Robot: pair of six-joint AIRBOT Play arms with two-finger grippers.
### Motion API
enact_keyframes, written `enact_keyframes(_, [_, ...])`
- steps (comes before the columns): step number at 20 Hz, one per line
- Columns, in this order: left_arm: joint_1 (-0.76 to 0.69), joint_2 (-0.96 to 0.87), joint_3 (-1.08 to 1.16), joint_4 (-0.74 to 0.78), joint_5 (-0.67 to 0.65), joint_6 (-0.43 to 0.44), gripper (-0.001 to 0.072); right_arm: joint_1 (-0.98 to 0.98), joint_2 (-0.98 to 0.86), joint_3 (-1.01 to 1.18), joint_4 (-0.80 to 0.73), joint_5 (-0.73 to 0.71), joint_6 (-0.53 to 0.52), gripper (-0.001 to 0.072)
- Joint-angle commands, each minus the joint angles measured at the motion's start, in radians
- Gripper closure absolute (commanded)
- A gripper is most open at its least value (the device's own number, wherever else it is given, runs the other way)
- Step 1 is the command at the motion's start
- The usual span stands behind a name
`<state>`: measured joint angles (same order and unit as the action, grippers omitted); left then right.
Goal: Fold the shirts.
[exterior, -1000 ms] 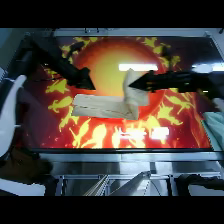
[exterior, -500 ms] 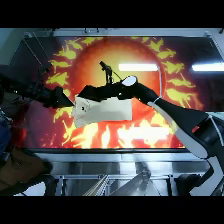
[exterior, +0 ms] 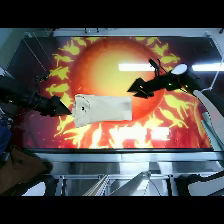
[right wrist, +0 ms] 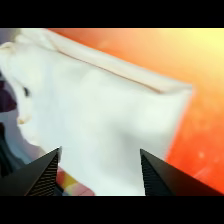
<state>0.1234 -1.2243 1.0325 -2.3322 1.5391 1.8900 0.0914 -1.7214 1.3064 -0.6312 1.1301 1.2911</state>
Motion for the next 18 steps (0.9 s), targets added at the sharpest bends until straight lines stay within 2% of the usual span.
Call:
enact_keyframes(1, [0.008, 0.035, -0.003, 0.002, 0.007, 0.002, 0.0686, -0.057, -0.015, -0.146, -0.042, -0.031, 0.033, 0.0108])
enact_keyframes(6, [0.008, 0.037, -0.003, 0.000, 0.008, 0.002, 0.0687, 0.008, -0.117, -0.151, 0.247, -0.003, -0.109, 0.0109])
enact_keyframes(10, [0.008, 0.037, -0.003, 0.000, 0.005, 0.002, 0.0686, 0.089, -0.170, -0.148, 0.385, -0.019, -0.174, 0.0114])
enact_keyframes(11, [0.008, 0.037, -0.003, 0.000, 0.005, 0.002, 0.0686, 0.101, -0.175, -0.148, 0.444, -0.017, -0.211, 0.0177])
enact_keyframes(12, [0.008, 0.037, -0.003, 0.000, 0.006, 0.002, 0.0686, 0.108, -0.174, -0.148, 0.511, -0.009, -0.262, 0.0510])
enact_keyframes(13, [0.008, 0.037, -0.003, 0.000, 0.006, 0.002, 0.0686, 0.107, -0.170, -0.146, 0.575, 0.002, -0.303, 0.0693])
enact_keyframes(15, [0.008, 0.037, -0.003, 0.000, 0.008, 0.002, 0.0686, 0.069, -0.132, -0.138, 0.644, 0.002, -0.324, 0.0694])
enact_keyframes(18, [0.008, 0.037, -0.003, 0.000, 0.005, 0.003, 0.0686, -0.108, 0.037, -0.134, 0.598, 0.003, -0.294, 0.0695])
